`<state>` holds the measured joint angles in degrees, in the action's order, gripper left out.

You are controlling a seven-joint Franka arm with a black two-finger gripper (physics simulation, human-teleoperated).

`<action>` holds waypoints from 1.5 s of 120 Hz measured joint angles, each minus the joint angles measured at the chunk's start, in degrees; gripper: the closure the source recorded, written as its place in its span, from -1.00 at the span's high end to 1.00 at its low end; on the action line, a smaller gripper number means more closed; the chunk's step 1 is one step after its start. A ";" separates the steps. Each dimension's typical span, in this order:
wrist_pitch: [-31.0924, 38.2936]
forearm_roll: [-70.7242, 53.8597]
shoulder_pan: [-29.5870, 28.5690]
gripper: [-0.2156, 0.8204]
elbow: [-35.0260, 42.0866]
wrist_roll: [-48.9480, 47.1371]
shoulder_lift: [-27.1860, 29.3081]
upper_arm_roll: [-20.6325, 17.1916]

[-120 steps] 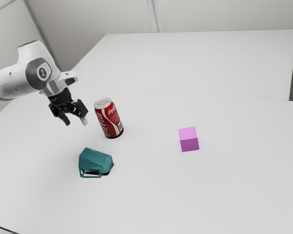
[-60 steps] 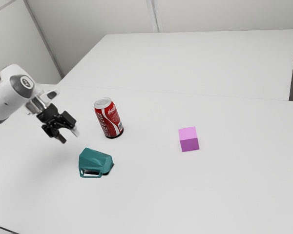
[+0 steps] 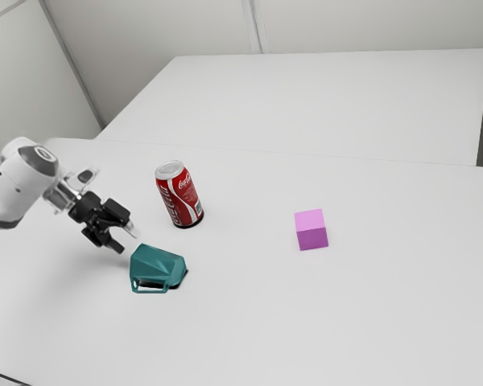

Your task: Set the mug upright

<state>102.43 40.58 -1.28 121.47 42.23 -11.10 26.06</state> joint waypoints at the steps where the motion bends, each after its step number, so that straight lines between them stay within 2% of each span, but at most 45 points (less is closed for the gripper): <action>1: 0.00 0.25 -0.01 0.58 0.16 0.13 0.00 0.06; 54: 2.11 10.78 1.12 0.56 4.33 4.47 -1.59 0.92; 77: 2.80 13.86 2.13 0.24 4.64 5.52 -2.31 0.92; 103: 3.16 16.46 2.98 0.08 5.38 6.37 -2.55 0.92; 120: 3.22 16.98 2.95 -0.42 5.77 6.81 -2.47 1.12; 139: 3.33 17.00 3.04 -0.74 5.79 7.11 -2.41 1.22; 158: 3.19 17.40 3.20 -0.88 5.75 7.38 -2.00 1.27; 180: 2.80 18.13 3.72 -0.93 5.85 7.64 -1.13 1.25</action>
<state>105.23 58.71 2.45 127.32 49.86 -12.23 27.31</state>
